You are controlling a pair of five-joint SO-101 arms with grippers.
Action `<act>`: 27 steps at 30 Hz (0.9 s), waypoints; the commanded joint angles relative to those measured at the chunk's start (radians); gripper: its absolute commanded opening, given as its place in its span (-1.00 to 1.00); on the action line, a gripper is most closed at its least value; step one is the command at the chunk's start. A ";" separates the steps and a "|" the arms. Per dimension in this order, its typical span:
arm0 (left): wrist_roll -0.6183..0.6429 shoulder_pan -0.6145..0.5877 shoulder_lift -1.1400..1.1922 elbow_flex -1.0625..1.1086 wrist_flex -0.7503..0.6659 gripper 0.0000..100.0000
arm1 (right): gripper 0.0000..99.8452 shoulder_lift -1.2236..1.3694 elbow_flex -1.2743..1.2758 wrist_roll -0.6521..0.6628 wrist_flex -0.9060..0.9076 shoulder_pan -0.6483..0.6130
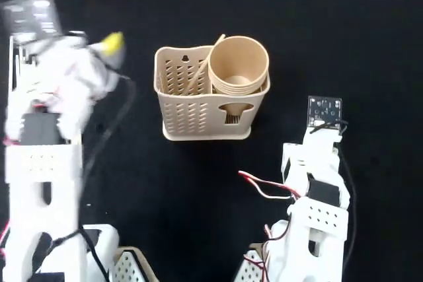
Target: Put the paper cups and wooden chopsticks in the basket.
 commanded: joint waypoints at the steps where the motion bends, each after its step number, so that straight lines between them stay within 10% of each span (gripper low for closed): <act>1: -0.077 -0.202 0.032 -0.076 0.121 -0.55 | -0.97 -0.015 -0.008 0.009 -0.018 -0.009; 21: -0.310 -0.255 1.126 -0.535 0.143 -0.57 | -0.97 -0.015 -0.008 0.009 -0.018 -0.009; 27: -0.353 -0.252 1.209 -0.647 0.245 -0.94 | -0.97 -0.015 -0.008 0.009 -0.018 -0.009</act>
